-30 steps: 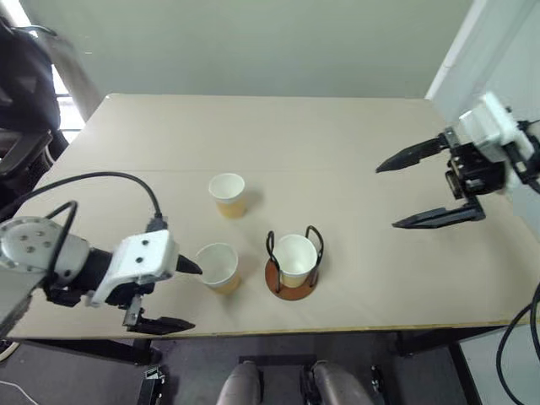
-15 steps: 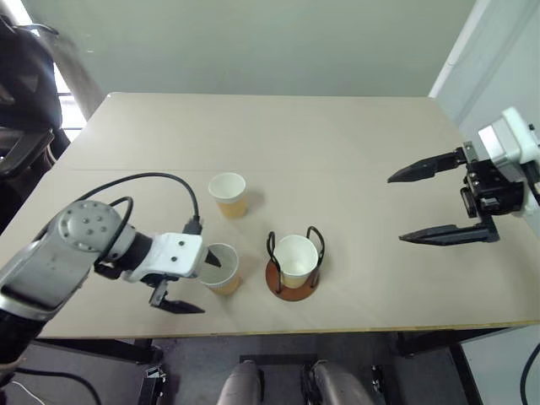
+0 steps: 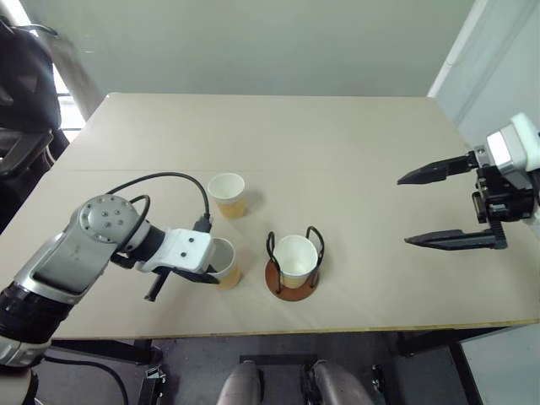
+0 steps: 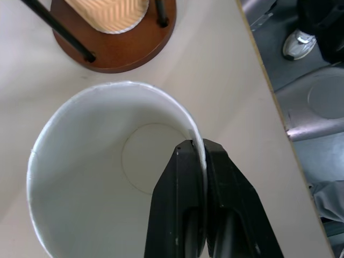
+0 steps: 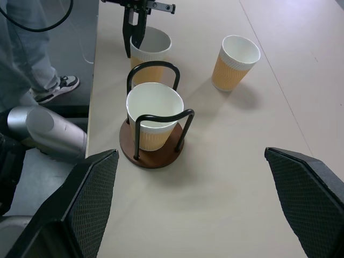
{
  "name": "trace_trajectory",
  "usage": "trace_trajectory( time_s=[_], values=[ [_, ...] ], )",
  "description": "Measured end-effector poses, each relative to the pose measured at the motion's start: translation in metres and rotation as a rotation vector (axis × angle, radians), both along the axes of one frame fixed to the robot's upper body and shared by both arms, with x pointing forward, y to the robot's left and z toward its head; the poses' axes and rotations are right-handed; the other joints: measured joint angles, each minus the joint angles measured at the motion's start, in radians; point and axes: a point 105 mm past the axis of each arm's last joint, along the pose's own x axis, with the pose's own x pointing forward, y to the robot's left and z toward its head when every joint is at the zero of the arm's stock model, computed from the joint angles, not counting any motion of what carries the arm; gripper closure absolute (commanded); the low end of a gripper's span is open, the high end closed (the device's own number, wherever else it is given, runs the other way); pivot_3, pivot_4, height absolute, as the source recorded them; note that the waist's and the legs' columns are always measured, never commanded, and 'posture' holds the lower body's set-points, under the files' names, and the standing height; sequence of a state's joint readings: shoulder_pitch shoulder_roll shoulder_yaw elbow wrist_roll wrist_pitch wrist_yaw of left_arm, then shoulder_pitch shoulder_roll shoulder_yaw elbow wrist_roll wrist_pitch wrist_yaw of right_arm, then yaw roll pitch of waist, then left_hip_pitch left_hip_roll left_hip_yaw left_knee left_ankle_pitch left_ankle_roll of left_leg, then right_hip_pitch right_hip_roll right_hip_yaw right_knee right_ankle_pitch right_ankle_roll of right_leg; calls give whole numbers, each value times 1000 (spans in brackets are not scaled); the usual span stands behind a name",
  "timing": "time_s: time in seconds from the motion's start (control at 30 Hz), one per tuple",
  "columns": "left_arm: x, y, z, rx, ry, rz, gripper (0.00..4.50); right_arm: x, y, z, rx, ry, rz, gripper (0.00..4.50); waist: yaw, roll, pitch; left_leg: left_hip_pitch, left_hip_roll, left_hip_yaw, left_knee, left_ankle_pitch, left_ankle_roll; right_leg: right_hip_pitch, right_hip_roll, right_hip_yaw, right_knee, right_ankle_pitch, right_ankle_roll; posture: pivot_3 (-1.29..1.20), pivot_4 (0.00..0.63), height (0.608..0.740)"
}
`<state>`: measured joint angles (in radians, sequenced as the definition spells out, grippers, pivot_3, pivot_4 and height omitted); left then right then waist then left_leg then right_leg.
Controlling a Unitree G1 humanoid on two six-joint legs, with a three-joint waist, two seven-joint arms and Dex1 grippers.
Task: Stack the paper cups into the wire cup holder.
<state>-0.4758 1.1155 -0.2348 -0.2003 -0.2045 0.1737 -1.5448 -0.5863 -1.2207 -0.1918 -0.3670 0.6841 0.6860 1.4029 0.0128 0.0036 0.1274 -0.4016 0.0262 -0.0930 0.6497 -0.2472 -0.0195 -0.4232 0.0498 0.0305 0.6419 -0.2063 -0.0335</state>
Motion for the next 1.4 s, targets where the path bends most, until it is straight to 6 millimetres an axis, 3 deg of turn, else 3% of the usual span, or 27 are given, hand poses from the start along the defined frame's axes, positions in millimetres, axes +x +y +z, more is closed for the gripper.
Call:
trace_trajectory(
  time_s=[0.1,0.2,0.4,0.47,0.53,0.67,0.73,0.87,1.03,1.4],
  values=[
    [-5,-7,4,-48,42,-8,4467,-3,-4,3,33,4,-5,0,2,0,0,-1,0,0,1,0,1,0,0,0,0,0,1,0,150,740],
    [-1,-19,27,-136,38,-23,4467,-13,-7,20,121,-5,5,0,9,0,0,-2,-1,-1,3,0,1,0,0,0,0,0,2,0,150,740],
    [10,-39,130,-318,-78,-103,4467,-31,-29,34,289,46,-79,0,18,0,0,-3,-4,-1,11,-2,5,4,0,3,0,-2,6,0,150,740],
    [10,-48,153,-353,-127,-165,4467,-37,-35,42,335,15,-106,0,17,2,0,-2,-5,-1,13,-4,9,5,0,5,0,-3,7,0,150,740],
    [5,-59,149,-346,-93,-241,4467,-41,-38,46,359,-8,-135,0,14,5,-2,0,-6,0,15,-7,12,8,-1,8,-1,-5,11,0,150,740],
    [7,-83,117,-293,14,-361,4467,-43,-33,40,358,-19,-155,0,11,5,-1,-1,-8,0,17,-7,13,8,-1,9,0,-4,14,0,150,740],
    [10,-89,110,-258,9,-404,4467,-45,-28,37,347,-25,-159,0,11,5,-1,-3,-8,0,18,-8,14,7,-1,11,-1,-4,17,0,150,740],
    [21,-102,113,-230,-55,-471,4467,-46,-29,37,352,-41,-195,0,13,5,-1,-3,-11,1,18,-10,17,8,-1,13,-1,-6,21,0,150,740],
    [33,-114,101,-200,-69,-518,4467,-50,-28,36,347,-43,-224,0,17,5,0,-4,-13,5,19,-13,22,8,-2,21,-4,-7,28,0,150,740],
    [20,-125,110,-235,-42,-608,4467,-51,-26,33,335,-52,-263,0,16,6,-1,-8,-13,15,27,-23,34,8,-3,29,-15,-4,38,0,150,740]
  ],
)
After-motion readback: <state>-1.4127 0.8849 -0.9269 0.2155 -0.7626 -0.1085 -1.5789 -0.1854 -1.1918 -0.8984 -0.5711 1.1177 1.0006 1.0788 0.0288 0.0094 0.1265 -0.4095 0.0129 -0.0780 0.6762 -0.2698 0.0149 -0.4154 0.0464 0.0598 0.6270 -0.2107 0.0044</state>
